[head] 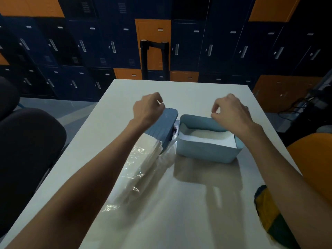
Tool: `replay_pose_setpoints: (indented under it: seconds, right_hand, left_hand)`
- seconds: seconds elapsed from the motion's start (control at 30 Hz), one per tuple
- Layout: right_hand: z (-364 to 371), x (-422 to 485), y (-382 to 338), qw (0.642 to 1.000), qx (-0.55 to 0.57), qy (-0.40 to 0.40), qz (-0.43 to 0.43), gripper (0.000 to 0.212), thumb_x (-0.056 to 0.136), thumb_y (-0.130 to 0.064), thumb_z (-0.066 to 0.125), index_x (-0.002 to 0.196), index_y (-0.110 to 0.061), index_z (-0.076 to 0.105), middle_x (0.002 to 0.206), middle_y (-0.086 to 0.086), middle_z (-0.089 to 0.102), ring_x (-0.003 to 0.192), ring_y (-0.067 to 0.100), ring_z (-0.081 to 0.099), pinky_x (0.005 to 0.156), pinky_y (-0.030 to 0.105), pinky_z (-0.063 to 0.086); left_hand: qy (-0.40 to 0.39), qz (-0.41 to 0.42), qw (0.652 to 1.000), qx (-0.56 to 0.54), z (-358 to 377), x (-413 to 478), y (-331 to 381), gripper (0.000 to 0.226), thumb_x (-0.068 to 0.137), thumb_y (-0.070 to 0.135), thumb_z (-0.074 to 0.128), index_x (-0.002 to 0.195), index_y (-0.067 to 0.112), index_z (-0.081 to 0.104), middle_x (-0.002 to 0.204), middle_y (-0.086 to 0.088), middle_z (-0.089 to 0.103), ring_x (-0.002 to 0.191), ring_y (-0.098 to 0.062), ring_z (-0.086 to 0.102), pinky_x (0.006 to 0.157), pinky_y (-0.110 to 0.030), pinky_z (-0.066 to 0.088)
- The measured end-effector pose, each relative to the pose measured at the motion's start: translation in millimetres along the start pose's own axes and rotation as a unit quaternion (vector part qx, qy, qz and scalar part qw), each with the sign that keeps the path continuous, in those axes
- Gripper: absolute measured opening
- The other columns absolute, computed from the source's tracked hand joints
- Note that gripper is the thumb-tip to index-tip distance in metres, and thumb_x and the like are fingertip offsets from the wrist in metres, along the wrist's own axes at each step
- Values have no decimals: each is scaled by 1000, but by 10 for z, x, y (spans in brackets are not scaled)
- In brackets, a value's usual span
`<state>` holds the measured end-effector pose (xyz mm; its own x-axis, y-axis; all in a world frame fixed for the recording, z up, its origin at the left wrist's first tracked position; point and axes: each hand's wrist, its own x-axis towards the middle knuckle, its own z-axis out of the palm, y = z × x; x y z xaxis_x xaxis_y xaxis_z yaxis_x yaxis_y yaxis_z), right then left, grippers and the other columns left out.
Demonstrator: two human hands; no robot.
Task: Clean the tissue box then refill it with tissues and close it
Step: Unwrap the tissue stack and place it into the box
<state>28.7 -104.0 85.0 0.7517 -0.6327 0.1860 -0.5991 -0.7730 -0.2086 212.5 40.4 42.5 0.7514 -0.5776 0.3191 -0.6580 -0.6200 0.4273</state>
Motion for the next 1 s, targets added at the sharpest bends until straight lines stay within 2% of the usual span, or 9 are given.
replay_pose_setpoints:
  seconds: [0.1, 0.2, 0.37, 0.43, 0.5, 0.6, 0.8, 0.87, 1.0]
  right_hand:
    - [-11, -21, -344, 995, 76, 8, -61, 13, 90, -13, 59, 98, -10, 69, 109, 11, 54, 94, 28, 57, 79, 35, 46]
    - [149, -38, -673, 984, 136, -9, -112, 15, 90, -9, 57, 96, -8, 70, 104, 10, 60, 88, 21, 58, 76, 30, 48]
    - [580, -91, -1173, 970, 176, -114, -126, 22, 92, -3, 48, 85, -4, 69, 90, 8, 65, 83, 22, 62, 73, 35, 54]
    - [773, -116, -1282, 968, 151, -166, -116, 27, 91, -4, 46, 67, -7, 58, 74, 7, 60, 74, 27, 60, 63, 37, 52]
    - [935, -156, -1361, 969, 109, -192, -111, 23, 91, -10, 49, 68, -9, 52, 72, 8, 58, 70, 28, 59, 60, 36, 48]
    - [1023, -231, -1411, 971, 70, -193, -120, 12, 89, -15, 52, 78, -10, 53, 79, 7, 57, 72, 29, 57, 60, 33, 44]
    - [1031, -235, -1452, 969, 97, -187, -129, 6, 85, -10, 55, 89, -6, 58, 89, 9, 60, 78, 28, 58, 58, 32, 43]
    - [1039, -236, -1435, 967, 112, -199, -110, 4, 82, -9, 57, 80, -7, 55, 82, 8, 57, 75, 28, 57, 56, 32, 44]
    - [1036, -257, -1415, 969, 106, -205, -92, 30, 80, -6, 57, 61, -12, 35, 63, 4, 42, 64, 29, 46, 47, 28, 31]
  left_hand:
    - [11, -55, 998, -27, -156, -91, -271, 20, 93, 28, 57, 107, 17, 65, 105, -1, 70, 94, -22, 64, 72, -30, 47]
    - [-18, -76, 995, -57, -208, -297, -484, 31, 92, 37, 58, 116, 17, 59, 111, -3, 66, 101, -23, 62, 84, -40, 52]
    - [-198, -119, 973, 2, -216, -851, -639, 98, 68, 81, 56, 147, 33, 22, 147, -7, 41, 130, -31, 44, 104, -55, 36]
    - [-215, -121, 969, 5, -207, -1070, -627, 113, 61, 87, 55, 151, 37, 8, 155, -7, 31, 137, -33, 35, 106, -58, 30]
    - [-223, -129, 966, 13, -171, -1245, -638, 122, 58, 86, 59, 151, 39, -5, 159, -7, 20, 142, -34, 25, 108, -62, 22]
    - [-221, -143, 964, 26, -64, -1412, -657, 128, 56, 83, 63, 148, 41, -17, 160, -10, 11, 145, -33, 14, 108, -65, 15]
    - [-172, -169, 970, 34, 58, -1474, -647, 126, 59, 81, 62, 150, 34, -12, 151, -6, 26, 136, -30, 30, 104, -55, 23]
    - [-160, -171, 972, 36, 76, -1475, -639, 124, 60, 81, 62, 150, 33, -9, 149, -5, 29, 134, -29, 33, 103, -53, 24]
    - [-132, -170, 976, 34, 129, -1493, -648, 121, 59, 79, 62, 150, 33, -5, 144, -4, 34, 129, -28, 37, 101, -52, 27]
